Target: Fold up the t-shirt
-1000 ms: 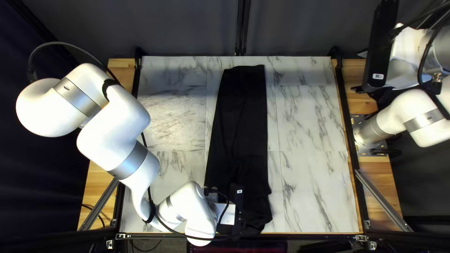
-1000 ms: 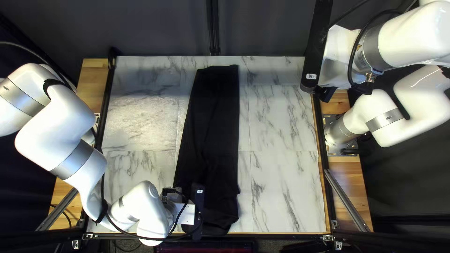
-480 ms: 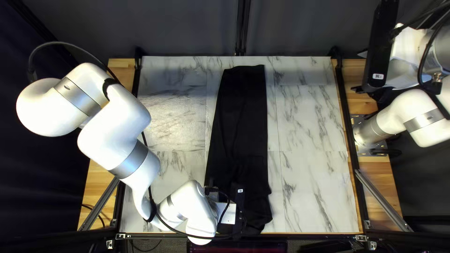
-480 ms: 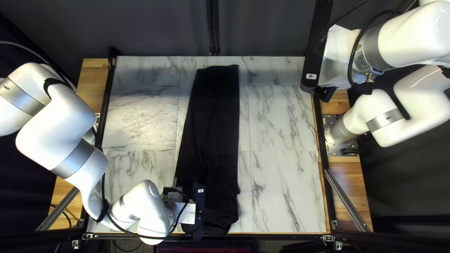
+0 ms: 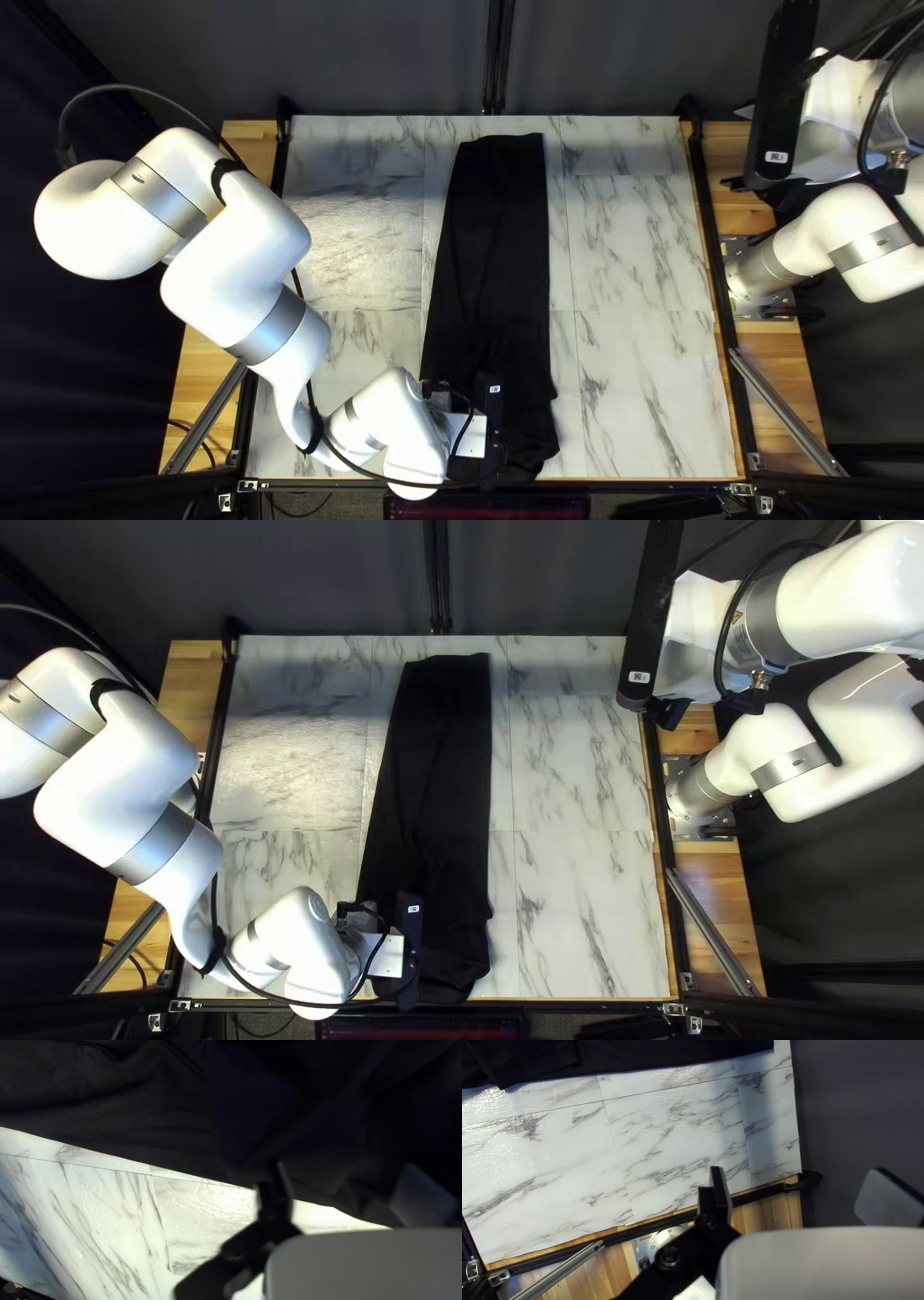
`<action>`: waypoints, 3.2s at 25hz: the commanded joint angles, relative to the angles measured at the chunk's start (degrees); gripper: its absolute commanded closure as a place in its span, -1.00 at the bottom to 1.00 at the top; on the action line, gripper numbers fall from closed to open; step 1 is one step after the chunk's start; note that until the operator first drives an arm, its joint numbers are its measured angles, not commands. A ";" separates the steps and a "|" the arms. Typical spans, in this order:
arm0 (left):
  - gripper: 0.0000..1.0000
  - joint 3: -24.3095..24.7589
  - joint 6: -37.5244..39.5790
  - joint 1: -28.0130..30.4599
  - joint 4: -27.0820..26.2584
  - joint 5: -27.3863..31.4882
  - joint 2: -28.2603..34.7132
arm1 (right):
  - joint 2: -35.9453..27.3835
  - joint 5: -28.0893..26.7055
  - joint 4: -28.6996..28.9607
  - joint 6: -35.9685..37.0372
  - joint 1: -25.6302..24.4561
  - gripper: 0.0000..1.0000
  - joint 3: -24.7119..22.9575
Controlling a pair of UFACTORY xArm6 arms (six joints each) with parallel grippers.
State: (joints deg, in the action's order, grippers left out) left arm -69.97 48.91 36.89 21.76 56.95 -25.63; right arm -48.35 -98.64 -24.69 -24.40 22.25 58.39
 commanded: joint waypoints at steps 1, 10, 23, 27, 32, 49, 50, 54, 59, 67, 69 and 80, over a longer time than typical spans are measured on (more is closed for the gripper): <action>0.87 0.42 0.23 -0.13 -0.02 -0.52 0.10 | 0.00 0.00 0.00 0.00 0.00 -1.00 0.00; -0.70 -1.42 0.00 1.01 -0.12 1.67 0.12 | 0.00 0.00 0.00 0.00 0.00 -1.00 0.00; -0.74 -0.23 -0.29 0.01 -0.49 -0.04 0.09 | 0.00 0.00 0.00 0.00 0.00 -1.00 0.00; -0.28 0.13 -0.12 -0.25 -0.38 -0.24 0.28 | 0.00 0.00 0.00 0.00 0.00 -1.00 0.00; 0.18 -0.03 -0.23 -0.60 -0.17 -0.18 0.21 | 0.00 0.00 0.00 0.00 0.00 -1.00 0.00; 0.83 0.03 -1.42 -2.10 0.25 -0.89 0.19 | 0.00 0.00 0.00 0.00 0.00 -1.00 0.00; 0.83 -0.06 -1.38 -2.04 0.27 -0.86 0.15 | 0.00 0.00 0.00 0.00 0.00 -1.00 0.00; 0.35 -0.38 -1.10 -1.90 0.39 -1.21 -0.43 | 0.00 0.00 0.00 0.00 0.00 -1.00 0.00; -0.99 -0.35 -1.00 -1.84 0.22 -1.51 -0.52 | 0.00 0.00 0.00 0.00 0.00 -1.00 0.00; -1.00 -1.24 -1.12 -1.80 0.29 -1.34 -1.27 | 0.00 0.00 0.00 0.00 0.00 -1.00 0.00; -0.88 -0.98 -1.04 -1.90 0.34 -1.62 -1.26 | 0.00 0.00 0.00 0.00 0.00 -1.00 0.00; 0.84 -0.65 -0.77 -2.14 0.71 -2.00 -1.38 | 0.00 0.00 0.00 0.00 0.00 -1.00 0.00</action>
State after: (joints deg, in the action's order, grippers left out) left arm -70.68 48.07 34.75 22.43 55.04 -27.00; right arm -48.35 -98.64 -24.69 -24.40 22.25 58.39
